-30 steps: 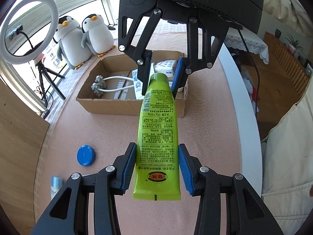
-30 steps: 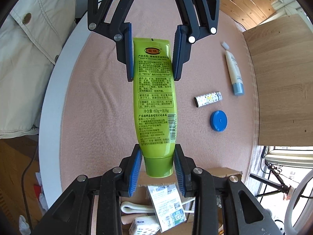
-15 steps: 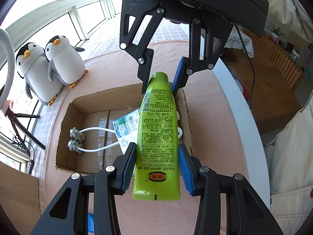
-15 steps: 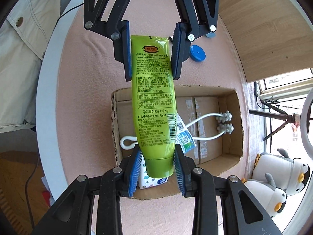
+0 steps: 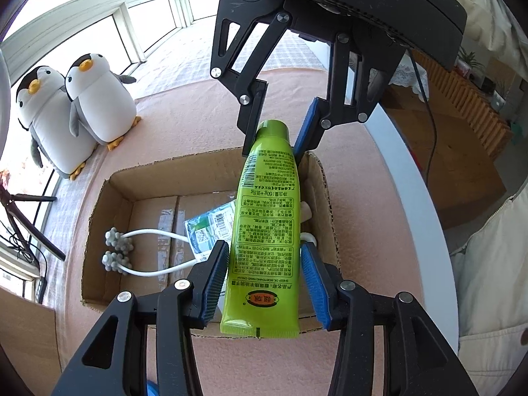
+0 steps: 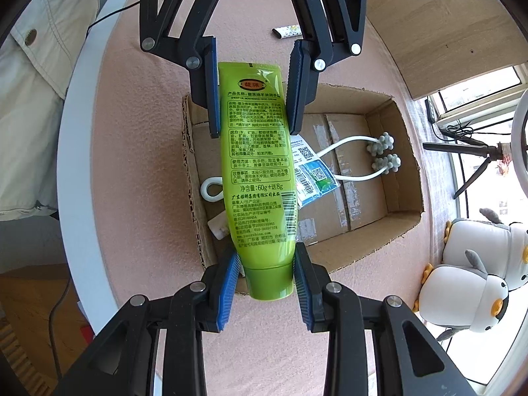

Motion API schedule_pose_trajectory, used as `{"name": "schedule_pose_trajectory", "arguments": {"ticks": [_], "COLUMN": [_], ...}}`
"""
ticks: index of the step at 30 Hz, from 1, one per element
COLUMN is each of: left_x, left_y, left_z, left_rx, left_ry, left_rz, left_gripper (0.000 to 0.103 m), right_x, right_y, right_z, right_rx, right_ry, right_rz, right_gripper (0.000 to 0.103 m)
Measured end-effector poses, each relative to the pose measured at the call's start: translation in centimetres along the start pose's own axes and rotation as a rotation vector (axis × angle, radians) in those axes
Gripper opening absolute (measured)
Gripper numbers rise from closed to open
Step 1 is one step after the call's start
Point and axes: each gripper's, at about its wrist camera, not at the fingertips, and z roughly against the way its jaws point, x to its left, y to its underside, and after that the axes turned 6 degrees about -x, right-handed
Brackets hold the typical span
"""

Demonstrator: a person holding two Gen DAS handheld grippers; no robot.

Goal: Organize objects
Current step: 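Lower the green tube into the box and open both tools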

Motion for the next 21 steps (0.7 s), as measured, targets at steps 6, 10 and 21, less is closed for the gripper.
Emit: {"name": "schedule_pose_trajectory", "arguments": {"ticks": [6,10,21], "left_x": [0.5,0.8,0.6], "left_y": [1.1,2.0,8.2], "left_z": [0.5,1.4,6.6], "left_rx": [-0.002,-0.004,-0.009], "left_ry": [-0.131,-0.169,-0.309], "left_rz": [0.013,0.025,0.146], "left_gripper": [0.087,0.087,0.092], "right_x": [-0.6,-1.3,-2.3], "right_y": [0.3,0.6,-1.9], "right_z": [-0.3,0.2,1.3], "right_rx": [0.007,0.001,-0.020], "right_ry": [0.030,0.047,0.096], "right_rz": [-0.049,-0.077,-0.120], "right_gripper": [0.048,0.050,0.054]}}
